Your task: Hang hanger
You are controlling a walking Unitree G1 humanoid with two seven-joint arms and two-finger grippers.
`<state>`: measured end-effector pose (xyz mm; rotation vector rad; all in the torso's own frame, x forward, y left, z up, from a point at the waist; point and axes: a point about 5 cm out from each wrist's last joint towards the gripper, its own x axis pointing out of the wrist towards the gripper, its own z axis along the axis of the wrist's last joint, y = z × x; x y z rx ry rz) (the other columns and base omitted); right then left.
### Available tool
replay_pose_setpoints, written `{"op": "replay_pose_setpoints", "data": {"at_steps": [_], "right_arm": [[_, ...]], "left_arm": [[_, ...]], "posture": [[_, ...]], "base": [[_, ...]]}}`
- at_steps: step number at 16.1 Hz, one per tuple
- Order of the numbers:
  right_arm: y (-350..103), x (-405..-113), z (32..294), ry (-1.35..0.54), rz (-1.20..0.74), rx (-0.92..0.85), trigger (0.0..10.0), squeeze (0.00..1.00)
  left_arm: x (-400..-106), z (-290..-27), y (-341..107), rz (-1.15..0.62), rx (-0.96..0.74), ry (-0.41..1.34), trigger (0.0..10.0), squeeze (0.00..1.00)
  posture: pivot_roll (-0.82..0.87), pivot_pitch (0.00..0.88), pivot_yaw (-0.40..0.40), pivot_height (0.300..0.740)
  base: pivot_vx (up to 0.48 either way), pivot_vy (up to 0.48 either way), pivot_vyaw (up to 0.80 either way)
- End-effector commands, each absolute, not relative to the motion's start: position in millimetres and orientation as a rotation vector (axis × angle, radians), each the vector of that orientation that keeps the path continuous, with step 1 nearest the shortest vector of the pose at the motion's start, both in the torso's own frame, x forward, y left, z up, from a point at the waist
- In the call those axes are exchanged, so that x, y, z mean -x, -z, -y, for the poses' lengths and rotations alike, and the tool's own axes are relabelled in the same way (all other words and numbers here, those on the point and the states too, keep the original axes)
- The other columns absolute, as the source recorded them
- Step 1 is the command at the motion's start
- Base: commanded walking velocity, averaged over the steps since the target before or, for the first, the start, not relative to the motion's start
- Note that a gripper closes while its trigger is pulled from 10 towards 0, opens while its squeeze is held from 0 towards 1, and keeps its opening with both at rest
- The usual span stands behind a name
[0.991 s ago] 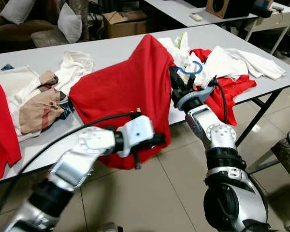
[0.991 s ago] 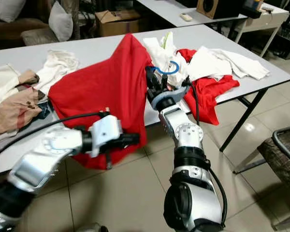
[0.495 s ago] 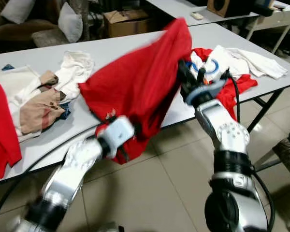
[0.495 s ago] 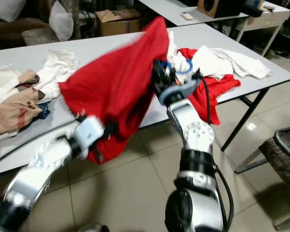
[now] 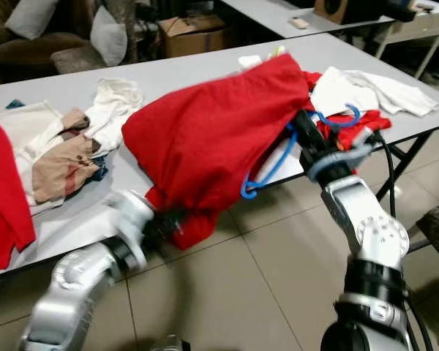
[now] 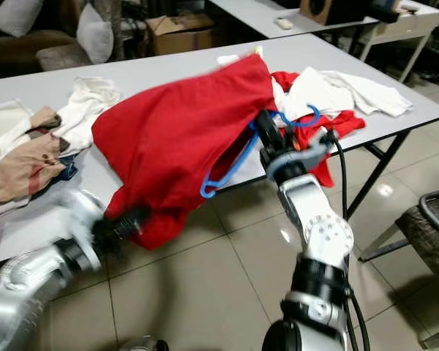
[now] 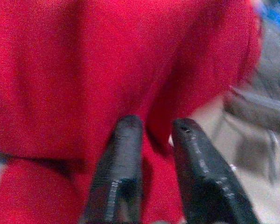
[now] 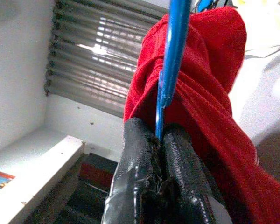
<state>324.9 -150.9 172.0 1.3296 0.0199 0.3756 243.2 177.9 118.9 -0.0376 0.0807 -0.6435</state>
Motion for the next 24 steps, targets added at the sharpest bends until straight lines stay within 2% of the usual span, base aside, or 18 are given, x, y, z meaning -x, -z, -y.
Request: {"op": "replay_pose_setpoints", "data": {"at_steps": [1, 2, 3, 4, 6, 12, 14, 22, 23, 24], "right_arm": [[-177.0, -318.2, 157.9, -0.377, 0.012, -1.330, 10.0, 0.00], [-173.9, -311.8, 158.5, -0.365, -0.012, -1.313, 10.0, 0.00], [-171.3, -303.9, 158.5, -0.397, -0.029, -1.283, 10.0, 0.00], [-168.8, -299.9, 159.8, -0.409, -0.033, -1.269, 10.0, 0.00], [-174.4, -295.2, 164.9, -0.404, 0.021, -1.279, 10.0, 0.00], [-167.9, -300.1, 168.0, -0.412, -0.005, -1.181, 10.0, 0.00], [-167.8, -307.4, 179.9, -0.341, 0.018, -1.170, 10.0, 0.00], [-169.8, -307.0, 183.6, -0.359, 0.007, -1.052, 10.0, 0.00], [-170.7, -308.3, 181.7, -0.363, 0.003, -1.030, 10.0, 0.00], [-171.0, -310.0, 180.8, -0.360, 0.000, -1.008, 10.0, 0.00]], "left_arm": [[-252.5, -190.1, -136.4, -0.012, 0.085, 0.529, 10.0, 1.00], [-256.9, -193.8, -149.4, 0.039, 0.097, 0.487, 10.0, 0.65], [-258.6, -191.2, -155.2, 0.063, 0.093, 0.449, 10.0, 0.13], [-257.3, -188.2, -154.2, 0.060, 0.088, 0.439, 10.0, 0.11], [-250.2, -182.2, -148.5, 0.022, 0.143, 0.465, 10.0, 0.00], [-257.4, -175.2, -150.8, 0.016, 0.103, 0.462, 10.0, 0.00], [-261.7, -166.2, -150.4, 0.006, 0.078, 0.469, 10.0, 0.00], [-265.1, -156.9, -139.5, -0.043, 0.020, 0.456, 10.0, 0.00], [-266.4, -150.2, -136.8, -0.058, 0.003, 0.515, 10.0, 0.00], [-265.1, -144.3, -136.0, -0.060, -0.013, 0.582, 10.0, 0.13]], "posture": [[0.00, 0.000, 0.013, 0.740], [0.00, 0.000, 0.014, 0.740], [0.00, 0.000, 0.018, 0.740], [0.00, 0.000, 0.029, 0.740], [-0.01, 0.000, 0.047, 0.740], [-0.02, 0.000, 0.036, 0.740], [-0.02, 0.000, 0.028, 0.740], [-0.03, 0.000, 0.016, 0.740], [-0.03, 0.000, 0.017, 0.740], [-0.03, 0.000, 0.017, 0.740]], "base": [[0.000, 0.000, 0.44], [0.000, 0.000, 0.66], [0.000, 0.000, 0.79], [0.000, 0.000, 0.79], [0.000, 0.000, 0.79], [0.000, 0.000, 0.80], [0.000, 0.000, 0.00], [0.000, 0.000, 0.00], [0.000, 0.000, 0.00], [0.000, 0.000, 0.00]]}}
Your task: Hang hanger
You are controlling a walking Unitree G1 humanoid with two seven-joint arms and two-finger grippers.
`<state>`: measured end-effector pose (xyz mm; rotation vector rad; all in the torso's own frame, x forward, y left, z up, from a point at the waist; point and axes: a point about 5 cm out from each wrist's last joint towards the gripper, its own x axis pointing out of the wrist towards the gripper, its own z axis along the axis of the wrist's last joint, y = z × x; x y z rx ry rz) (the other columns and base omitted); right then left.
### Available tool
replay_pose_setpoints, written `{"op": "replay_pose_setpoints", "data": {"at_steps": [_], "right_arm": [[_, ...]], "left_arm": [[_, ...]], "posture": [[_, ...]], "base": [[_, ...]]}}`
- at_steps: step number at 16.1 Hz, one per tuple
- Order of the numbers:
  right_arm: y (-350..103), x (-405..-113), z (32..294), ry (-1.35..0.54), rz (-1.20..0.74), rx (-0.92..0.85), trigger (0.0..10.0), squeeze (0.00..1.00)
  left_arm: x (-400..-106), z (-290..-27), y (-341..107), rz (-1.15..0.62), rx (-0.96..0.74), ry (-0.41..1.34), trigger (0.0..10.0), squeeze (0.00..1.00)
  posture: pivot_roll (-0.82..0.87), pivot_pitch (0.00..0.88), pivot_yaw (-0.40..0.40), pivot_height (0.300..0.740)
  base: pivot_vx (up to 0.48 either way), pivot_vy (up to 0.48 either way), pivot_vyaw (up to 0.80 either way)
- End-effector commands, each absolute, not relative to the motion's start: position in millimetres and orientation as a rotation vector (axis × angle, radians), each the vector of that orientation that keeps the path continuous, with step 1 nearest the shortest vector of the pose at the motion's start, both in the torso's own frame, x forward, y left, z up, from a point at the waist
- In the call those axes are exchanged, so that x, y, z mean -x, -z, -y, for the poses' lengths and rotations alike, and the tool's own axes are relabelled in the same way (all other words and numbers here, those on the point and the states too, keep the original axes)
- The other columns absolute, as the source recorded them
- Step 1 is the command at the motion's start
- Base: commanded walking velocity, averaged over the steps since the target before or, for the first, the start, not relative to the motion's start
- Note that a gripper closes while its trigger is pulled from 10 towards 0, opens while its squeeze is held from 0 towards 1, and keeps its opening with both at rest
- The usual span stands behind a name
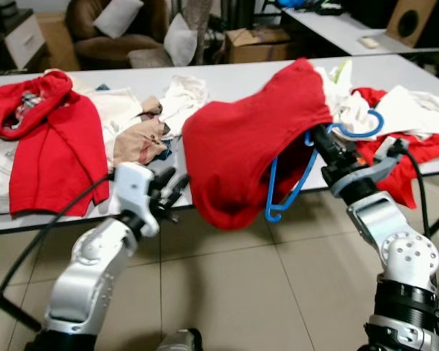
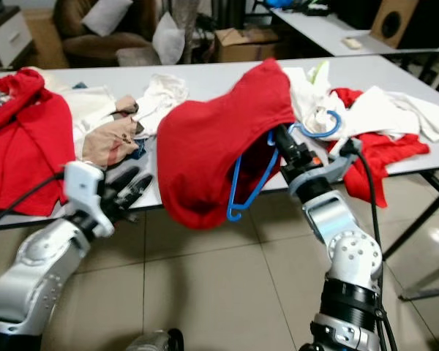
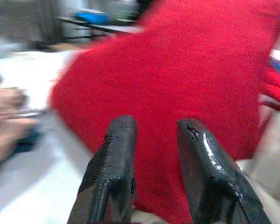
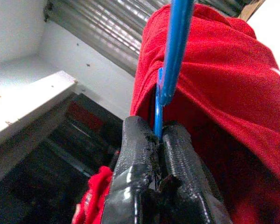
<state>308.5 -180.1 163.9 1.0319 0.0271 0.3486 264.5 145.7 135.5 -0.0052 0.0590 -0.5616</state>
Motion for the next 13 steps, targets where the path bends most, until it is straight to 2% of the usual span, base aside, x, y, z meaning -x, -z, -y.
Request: {"op": "replay_pose_setpoints", "data": {"at_steps": [1, 3, 4, 5, 10, 13], "right_arm": [[-171.2, -312.0, 182.1, -0.345, 0.001, -0.999, 10.0, 0.00], [-171.0, -312.5, 183.7, -0.329, 0.001, -0.980, 10.0, 0.00], [-169.5, -311.3, 184.9, -0.307, 0.000, -0.950, 10.0, 0.00], [-167.9, -309.8, 184.9, -0.291, 0.000, -0.933, 10.0, 0.00], [-166.1, -316.4, 190.6, -0.224, 0.007, -0.903, 10.0, 0.00], [-162.1, -318.0, 196.8, -0.177, 0.011, -0.899, 10.0, 0.00]], "left_arm": [[-263.9, -139.9, -137.7, -0.040, -0.004, 0.609, 10.0, 1.00], [-265.9, -141.1, -138.6, -0.027, -0.003, 0.561, 10.0, 1.00], [-268.9, -146.0, -139.1, -0.014, -0.013, 0.486, 10.0, 0.53], [-269.2, -148.4, -140.3, -0.003, 0.010, 0.453, 10.0, 0.00], [-273.9, -141.6, -139.2, 0.001, 0.015, 0.427, 10.0, 0.00], [-275.2, -142.3, -136.9, -0.010, 0.017, 0.425, 10.0, 0.00]], "posture": [[-0.04, 0.000, 0.020, 0.740], [-0.04, 0.000, 0.020, 0.740], [-0.05, 0.000, 0.023, 0.740], [-0.05, 0.000, 0.024, 0.740], [-0.05, 0.000, 0.024, 0.740], [-0.05, 0.000, 0.028, 0.740]], "base": [[0.000, 0.000, 0.00], [0.000, 0.000, 0.00], [0.000, 0.000, 0.00], [0.000, 0.000, 0.00], [0.000, 0.000, 0.00], [0.263, 0.000, 0.00]]}}
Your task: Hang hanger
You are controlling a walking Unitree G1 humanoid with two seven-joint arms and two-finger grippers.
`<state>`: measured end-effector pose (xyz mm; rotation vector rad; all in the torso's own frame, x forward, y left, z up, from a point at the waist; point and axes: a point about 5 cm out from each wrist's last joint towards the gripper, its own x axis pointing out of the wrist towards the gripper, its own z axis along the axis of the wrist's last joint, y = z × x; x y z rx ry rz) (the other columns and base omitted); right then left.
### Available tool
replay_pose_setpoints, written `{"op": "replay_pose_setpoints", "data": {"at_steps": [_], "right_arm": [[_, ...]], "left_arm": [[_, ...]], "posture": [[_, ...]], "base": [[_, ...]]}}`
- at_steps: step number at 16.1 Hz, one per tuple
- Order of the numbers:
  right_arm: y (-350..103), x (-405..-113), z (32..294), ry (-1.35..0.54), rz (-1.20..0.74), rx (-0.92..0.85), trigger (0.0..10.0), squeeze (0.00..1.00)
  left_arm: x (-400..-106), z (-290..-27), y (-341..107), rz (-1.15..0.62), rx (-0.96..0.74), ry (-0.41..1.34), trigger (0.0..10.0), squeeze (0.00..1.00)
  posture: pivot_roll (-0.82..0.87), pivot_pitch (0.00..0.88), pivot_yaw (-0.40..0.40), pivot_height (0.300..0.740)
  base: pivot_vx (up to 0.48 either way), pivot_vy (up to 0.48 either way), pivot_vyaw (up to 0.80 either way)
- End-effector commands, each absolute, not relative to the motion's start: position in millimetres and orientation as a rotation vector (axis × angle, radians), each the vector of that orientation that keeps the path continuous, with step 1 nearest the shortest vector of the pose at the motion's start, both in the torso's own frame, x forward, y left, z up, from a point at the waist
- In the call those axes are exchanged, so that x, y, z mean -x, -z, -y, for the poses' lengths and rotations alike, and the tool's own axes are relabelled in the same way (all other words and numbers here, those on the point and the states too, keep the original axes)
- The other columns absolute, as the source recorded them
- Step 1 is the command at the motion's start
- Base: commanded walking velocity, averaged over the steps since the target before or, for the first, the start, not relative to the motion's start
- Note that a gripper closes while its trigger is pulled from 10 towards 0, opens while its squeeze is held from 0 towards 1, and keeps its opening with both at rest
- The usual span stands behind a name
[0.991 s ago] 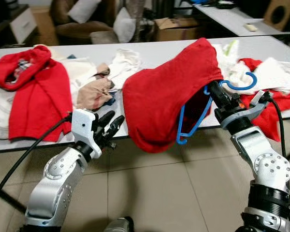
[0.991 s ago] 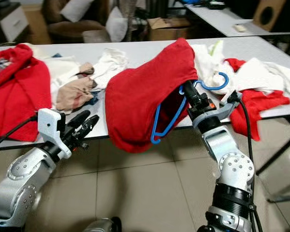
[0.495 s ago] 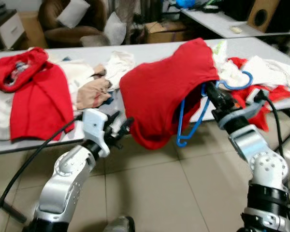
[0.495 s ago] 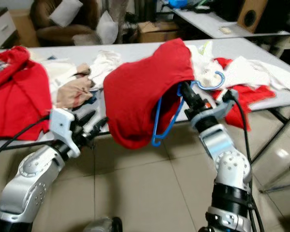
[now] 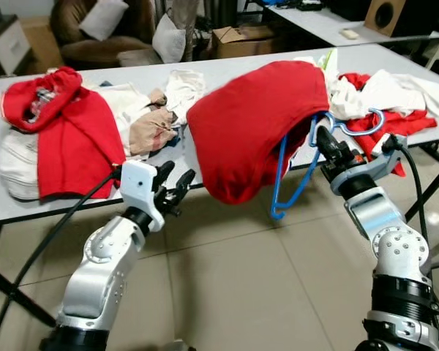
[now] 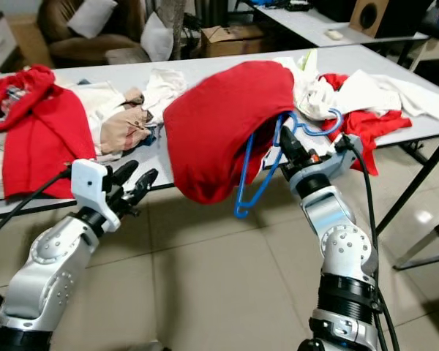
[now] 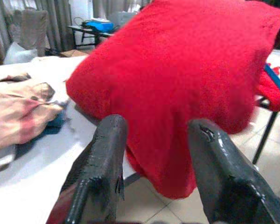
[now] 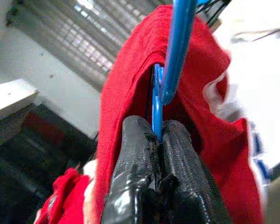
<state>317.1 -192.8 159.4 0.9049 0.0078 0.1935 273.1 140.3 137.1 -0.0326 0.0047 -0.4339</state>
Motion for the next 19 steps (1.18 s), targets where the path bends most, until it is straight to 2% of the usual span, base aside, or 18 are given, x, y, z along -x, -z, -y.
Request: {"op": "replay_pose_setpoints", "data": {"at_steps": [1, 19], "right_arm": [[-161.8, -318.1, 196.9, -0.176, 0.011, -0.898, 10.0, 0.00], [-160.9, -319.2, 204.6, -0.193, -0.023, -0.824, 10.0, 0.00]], "left_arm": [[-275.3, -142.5, -136.7, -0.009, 0.016, 0.424, 10.0, 0.00], [-281.3, -138.4, -135.0, -0.003, 0.051, 0.405, 10.0, 0.00]], "posture": [[-0.05, 0.000, 0.028, 0.740], [-0.06, 0.000, 0.008, 0.740]], "base": [[0.300, 0.000, 0.00], [0.324, 0.000, 0.00]]}}
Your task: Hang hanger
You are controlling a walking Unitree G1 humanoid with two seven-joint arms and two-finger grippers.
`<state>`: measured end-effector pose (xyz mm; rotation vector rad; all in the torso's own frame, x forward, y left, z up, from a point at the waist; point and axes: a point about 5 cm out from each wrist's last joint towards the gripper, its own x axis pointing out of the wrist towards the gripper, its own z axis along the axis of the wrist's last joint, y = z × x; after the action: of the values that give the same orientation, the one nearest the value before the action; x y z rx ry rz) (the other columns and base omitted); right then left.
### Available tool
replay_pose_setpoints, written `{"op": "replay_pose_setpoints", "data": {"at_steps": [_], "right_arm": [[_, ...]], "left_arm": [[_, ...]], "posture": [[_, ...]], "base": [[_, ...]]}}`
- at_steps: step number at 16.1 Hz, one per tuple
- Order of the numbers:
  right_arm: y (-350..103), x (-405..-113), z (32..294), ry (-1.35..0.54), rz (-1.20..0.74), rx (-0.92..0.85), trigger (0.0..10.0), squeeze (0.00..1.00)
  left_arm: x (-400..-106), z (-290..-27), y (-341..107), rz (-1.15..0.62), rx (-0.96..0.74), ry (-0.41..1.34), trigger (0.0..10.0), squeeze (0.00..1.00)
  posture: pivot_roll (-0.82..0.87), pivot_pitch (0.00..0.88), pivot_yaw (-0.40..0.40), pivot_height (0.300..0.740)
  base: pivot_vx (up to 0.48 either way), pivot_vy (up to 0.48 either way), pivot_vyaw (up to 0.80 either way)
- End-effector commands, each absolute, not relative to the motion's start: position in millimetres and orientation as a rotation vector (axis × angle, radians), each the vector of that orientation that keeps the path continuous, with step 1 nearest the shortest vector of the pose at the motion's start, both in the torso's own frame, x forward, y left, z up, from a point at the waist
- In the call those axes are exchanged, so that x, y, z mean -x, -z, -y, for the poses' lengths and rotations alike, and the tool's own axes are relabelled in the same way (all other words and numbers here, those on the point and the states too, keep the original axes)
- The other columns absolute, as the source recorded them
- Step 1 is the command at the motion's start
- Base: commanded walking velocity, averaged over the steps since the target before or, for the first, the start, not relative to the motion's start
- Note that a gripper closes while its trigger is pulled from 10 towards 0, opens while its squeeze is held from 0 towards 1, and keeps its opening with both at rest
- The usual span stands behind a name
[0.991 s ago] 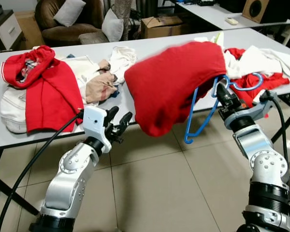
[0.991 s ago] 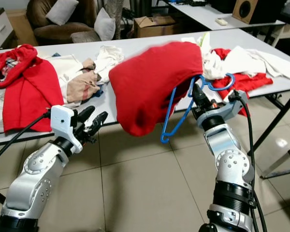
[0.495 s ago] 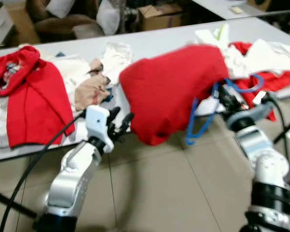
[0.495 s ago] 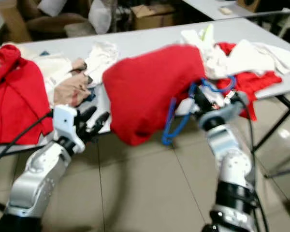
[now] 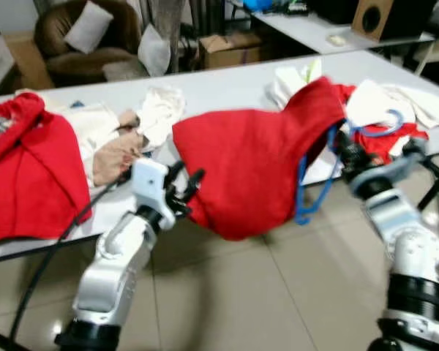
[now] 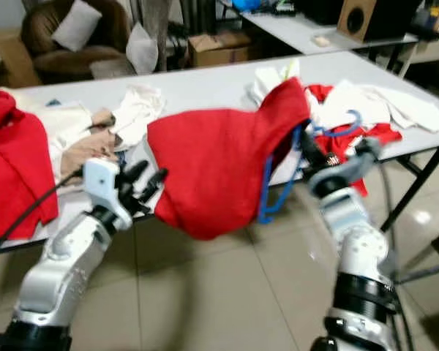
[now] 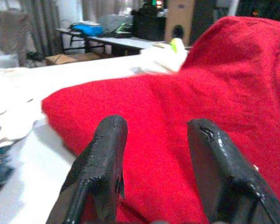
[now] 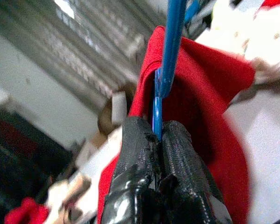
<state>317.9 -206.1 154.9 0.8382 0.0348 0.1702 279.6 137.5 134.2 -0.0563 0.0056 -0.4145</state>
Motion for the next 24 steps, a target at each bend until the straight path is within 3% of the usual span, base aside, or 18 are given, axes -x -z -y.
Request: {"op": "replay_pose_setpoints", "data": {"at_steps": [1, 15, 19, 24], "right_arm": [[-160.8, -318.6, 204.0, -0.196, -0.026, -0.819, 10.0, 0.00], [-152.6, -316.7, 183.5, -0.258, -0.083, -0.801, 10.0, 0.00], [-151.8, -316.9, 182.2, -0.258, -0.086, -0.810, 10.0, 0.00], [-152.6, -318.2, 178.2, -0.279, -0.083, -0.779, 10.0, 0.00]], "left_arm": [[-281.7, -138.2, -134.8, -0.002, 0.053, 0.405, 10.0, 0.00], [-283.9, -141.3, -132.8, -0.007, 0.048, 0.374, 10.0, 0.00], [-285.0, -140.3, -132.9, -0.004, 0.048, 0.363, 10.0, 0.00], [-287.7, -138.2, -134.1, 0.000, 0.015, 0.354, 10.0, 0.00]], "posture": [[-0.07, 0.000, 0.007, 0.740], [-0.05, 0.000, -0.006, 0.740], [-0.05, 0.000, -0.002, 0.740], [-0.05, 0.000, -0.001, 0.740]], "base": [[0.368, 0.000, 0.00], [0.377, 0.000, 0.00], [0.000, 0.000, 0.00], [0.000, -0.384, 0.80]]}}
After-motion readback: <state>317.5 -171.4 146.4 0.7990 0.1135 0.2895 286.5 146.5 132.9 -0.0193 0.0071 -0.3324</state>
